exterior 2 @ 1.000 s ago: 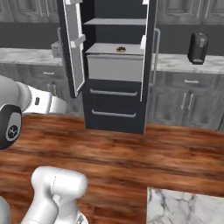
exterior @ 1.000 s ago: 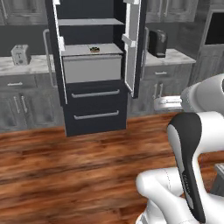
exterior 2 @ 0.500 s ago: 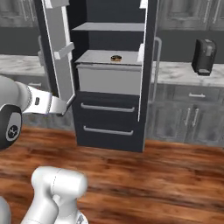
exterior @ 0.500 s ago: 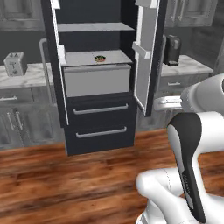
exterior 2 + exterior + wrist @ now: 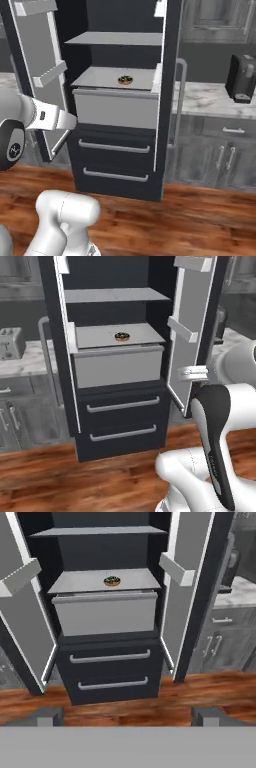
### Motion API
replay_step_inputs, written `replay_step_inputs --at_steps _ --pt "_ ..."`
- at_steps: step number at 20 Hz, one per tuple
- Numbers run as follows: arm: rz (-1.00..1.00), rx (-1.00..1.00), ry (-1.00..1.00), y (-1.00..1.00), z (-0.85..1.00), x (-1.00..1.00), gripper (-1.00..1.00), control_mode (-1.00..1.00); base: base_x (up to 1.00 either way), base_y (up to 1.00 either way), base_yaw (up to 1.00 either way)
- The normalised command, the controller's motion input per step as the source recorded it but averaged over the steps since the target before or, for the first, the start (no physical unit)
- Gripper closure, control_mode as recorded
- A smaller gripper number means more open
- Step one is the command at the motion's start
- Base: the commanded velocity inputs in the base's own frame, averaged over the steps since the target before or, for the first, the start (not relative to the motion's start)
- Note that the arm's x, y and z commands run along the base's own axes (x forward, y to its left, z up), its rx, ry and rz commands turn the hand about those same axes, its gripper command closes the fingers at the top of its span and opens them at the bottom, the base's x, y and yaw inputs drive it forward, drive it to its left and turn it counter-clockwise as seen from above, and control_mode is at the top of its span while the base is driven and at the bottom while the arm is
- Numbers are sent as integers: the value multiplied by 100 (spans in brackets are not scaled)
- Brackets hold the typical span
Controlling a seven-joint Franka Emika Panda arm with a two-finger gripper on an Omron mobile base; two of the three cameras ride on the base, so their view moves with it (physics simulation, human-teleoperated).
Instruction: Take the cake and donut from the fridge and place them on the empty tray on the dining counter.
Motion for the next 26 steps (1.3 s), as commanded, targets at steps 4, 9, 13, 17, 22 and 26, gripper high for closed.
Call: replay_step_inputs --at_steps 4,9,13,17,22,26 --pt "0 0 0 0 0 0 -100 100 100 0 0" --pt "0 0 0 0 0 0 -100 100 100 0 0" --pt "0 0 0 0 0 0 -100 100 100 0 0" --pt "0 0 0 0 0 0 -100 100 100 0 0" --pt "0 0 0 0 0 0 -100 100 100 0 0" --pt "0 0 0 0 0 0 -100 100 100 0 0"
